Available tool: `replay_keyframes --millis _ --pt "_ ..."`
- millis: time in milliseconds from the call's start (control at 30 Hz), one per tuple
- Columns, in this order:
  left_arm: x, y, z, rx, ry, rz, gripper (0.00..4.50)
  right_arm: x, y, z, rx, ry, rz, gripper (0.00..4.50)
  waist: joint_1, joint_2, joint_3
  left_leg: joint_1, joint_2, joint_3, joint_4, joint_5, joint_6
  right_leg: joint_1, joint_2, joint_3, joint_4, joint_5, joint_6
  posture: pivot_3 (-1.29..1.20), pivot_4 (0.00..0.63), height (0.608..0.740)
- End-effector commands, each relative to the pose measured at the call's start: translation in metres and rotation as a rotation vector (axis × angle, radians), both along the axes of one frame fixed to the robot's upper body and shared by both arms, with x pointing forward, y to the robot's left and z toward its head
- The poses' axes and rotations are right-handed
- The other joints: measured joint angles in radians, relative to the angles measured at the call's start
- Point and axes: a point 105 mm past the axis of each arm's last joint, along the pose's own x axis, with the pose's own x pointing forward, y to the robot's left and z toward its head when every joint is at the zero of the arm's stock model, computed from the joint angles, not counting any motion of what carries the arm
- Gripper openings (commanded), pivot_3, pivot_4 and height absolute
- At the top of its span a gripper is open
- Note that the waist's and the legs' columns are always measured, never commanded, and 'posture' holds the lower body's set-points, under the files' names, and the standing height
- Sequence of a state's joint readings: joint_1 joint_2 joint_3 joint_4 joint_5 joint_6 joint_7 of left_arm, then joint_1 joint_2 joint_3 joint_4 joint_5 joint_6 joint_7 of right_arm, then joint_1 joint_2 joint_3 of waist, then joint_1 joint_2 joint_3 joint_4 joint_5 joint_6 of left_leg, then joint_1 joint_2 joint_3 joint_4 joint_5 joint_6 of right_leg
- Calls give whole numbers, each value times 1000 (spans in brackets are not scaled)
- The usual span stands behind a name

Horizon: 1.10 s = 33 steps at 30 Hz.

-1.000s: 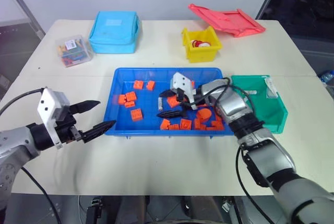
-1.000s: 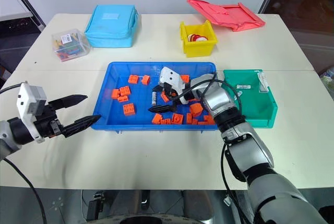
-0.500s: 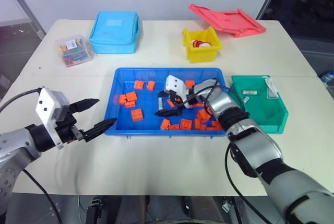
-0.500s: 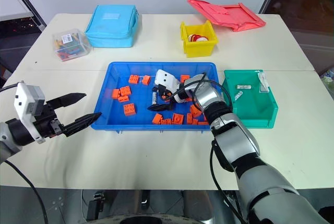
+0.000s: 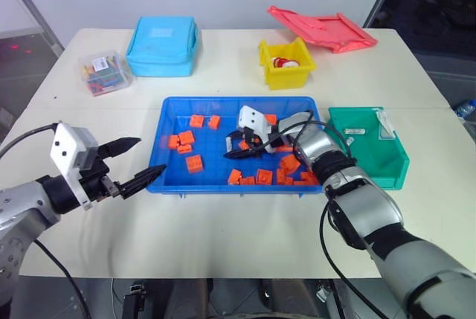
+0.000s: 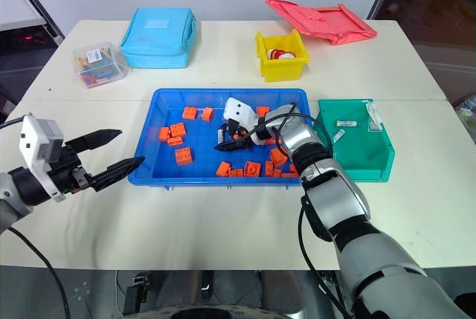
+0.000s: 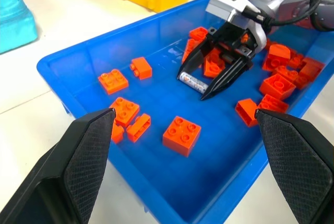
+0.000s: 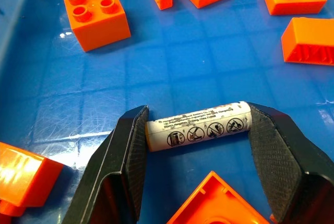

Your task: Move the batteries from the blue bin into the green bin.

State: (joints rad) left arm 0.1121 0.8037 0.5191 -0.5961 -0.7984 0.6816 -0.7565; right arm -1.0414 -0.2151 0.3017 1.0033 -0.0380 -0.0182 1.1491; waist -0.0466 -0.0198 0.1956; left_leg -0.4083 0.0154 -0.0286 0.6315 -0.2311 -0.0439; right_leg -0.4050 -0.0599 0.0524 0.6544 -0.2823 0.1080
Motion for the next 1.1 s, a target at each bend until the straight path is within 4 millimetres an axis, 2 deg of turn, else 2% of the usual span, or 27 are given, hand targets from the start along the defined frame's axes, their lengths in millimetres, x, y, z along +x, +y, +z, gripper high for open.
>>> replay_keyframes --millis 33,167,267,367,433,533,600,700,800,1000,1100 --pt "-1 -5 6 -2 -39 -22 4500 3 6 21 38 -52 14 2242 0 0 0 0 0 0 0 0 0 0 0 0 0 0 0 0 150 740" --pt "1 -6 7 -11 -43 -30 4500 8 12 58 122 -112 5 2242 1 0 0 0 0 0 0 0 0 0 0 0 0 0 0 0 150 740" --pt "4 -9 10 -26 -51 -53 4500 9 7 97 199 -157 -2 2242 1 1 0 -1 0 0 0 0 0 -1 0 0 0 0 0 0 150 740" --pt "9 -16 16 -54 -64 -101 4500 7 -15 131 238 -202 -39 2242 8 0 0 -1 0 0 0 0 0 -1 0 0 0 0 0 0 150 740" --pt "12 -24 18 -62 -68 -147 4500 5 -38 144 228 -228 -83 2242 15 0 0 -1 -1 -1 0 0 0 0 -1 -1 0 0 0 0 150 740" --pt "17 -40 21 -57 -65 -248 4500 -1 -85 152 153 -259 -179 2242 29 0 0 -1 -2 0 0 0 0 1 -3 0 -2 0 0 0 150 740" --pt "20 -51 23 -51 -65 -322 4500 -13 -114 158 124 -236 -239 2242 34 0 0 -2 -3 0 0 0 0 1 -2 -1 -3 0 0 0 150 740" --pt "29 -62 25 -42 -67 -408 4500 -36 -133 169 125 -205 -305 2242 29 1 1 -2 -2 0 0 0 0 0 -2 0 -3 0 0 0 150 740" --pt "39 -70 27 -31 -71 -471 4500 -55 -156 162 16 -222 -376 2242 20 1 1 -2 0 1 0 0 0 -1 1 0 -2 0 0 0 150 740" --pt "54 -84 31 -27 -83 -566 4500 -72 -214 152 -81 -217 -625 2242 24 1 1 -2 1 1 1 0 0 -1 2 1 -2 0 0 0 150 740" --pt "58 -86 29 -23 -78 -589 4500 -80 -231 143 -108 -201 -690 2242 29 1 1 -2 1 1 1 0 1 -1 2 1 -3 0 0 0 150 740"
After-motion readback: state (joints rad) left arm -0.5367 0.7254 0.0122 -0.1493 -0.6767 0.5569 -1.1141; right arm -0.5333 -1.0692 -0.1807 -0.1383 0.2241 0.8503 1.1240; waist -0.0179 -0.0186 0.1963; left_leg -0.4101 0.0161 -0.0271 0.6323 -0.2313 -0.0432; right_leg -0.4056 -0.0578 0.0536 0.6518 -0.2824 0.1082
